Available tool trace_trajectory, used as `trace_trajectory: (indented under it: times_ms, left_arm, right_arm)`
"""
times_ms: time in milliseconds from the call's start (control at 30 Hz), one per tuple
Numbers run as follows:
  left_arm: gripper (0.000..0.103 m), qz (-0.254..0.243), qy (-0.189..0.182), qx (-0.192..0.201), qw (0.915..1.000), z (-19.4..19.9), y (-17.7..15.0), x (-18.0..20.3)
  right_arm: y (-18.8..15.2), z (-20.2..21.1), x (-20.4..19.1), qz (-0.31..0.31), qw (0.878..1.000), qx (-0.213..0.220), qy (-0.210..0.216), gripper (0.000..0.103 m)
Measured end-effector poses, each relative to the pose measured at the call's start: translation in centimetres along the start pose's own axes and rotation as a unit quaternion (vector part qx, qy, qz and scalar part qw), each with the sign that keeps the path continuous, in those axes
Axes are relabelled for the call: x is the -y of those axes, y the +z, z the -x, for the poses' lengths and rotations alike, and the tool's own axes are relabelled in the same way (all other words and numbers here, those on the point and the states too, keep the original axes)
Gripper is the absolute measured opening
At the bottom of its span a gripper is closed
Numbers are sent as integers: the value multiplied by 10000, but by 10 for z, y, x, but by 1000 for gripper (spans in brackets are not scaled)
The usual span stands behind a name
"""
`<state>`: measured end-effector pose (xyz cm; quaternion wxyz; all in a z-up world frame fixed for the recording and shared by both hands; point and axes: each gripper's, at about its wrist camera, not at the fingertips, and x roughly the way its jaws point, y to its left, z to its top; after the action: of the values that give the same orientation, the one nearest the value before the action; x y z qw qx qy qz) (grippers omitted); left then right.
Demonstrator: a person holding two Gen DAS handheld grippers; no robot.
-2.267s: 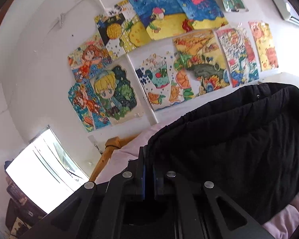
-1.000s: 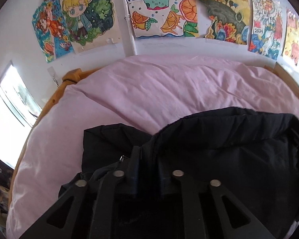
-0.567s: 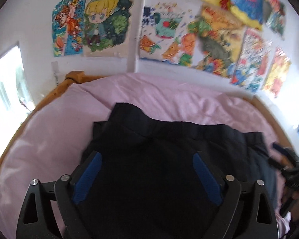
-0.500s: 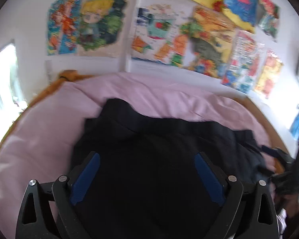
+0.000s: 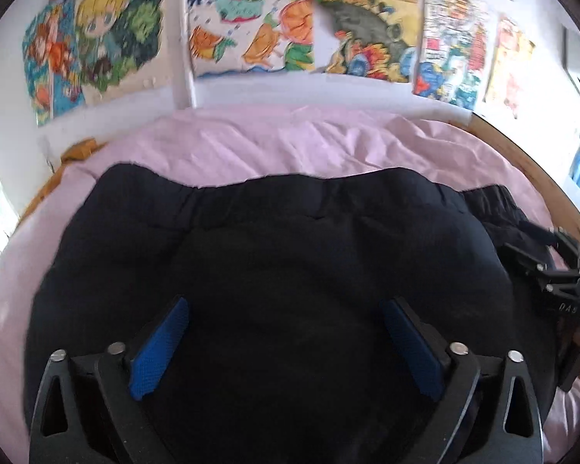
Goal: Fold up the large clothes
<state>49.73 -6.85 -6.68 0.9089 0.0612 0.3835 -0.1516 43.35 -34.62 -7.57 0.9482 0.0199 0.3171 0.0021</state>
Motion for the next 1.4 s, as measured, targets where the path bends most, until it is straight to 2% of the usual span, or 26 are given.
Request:
trace_trajectory:
  times_ms: [133, 267, 400, 1200, 1300, 1400]
  left_arm:
    - [103, 264, -230, -29, 9994, -28, -5, -14]
    - [103, 271, -281, 12, 9992, -42, -8, -13]
    - [103, 243, -321, 134, 9991, -48, -10, -12]
    - [103, 328, -460, 466, 9973, -52, -20, -17]
    - [103, 333, -456, 386, 9977, -48, -18, -18]
    - [103, 297, -149, 138, 9994, -39, -13, -12]
  right_arm:
    - [-8, -35, 8, -235, 9992, -289, 145, 91]
    - [-14, -63, 14, -431, 9980, -403, 238, 96]
    - [-20, -75, 14, -570, 9970, -428, 307, 97]
    - [-27, -78, 13, -631, 9975, -223, 240, 99]
    - [-28, -75, 10, -575, 9980, -184, 186, 99]
    - [-26, -71, 6, -484, 9986, -186, 77, 100]
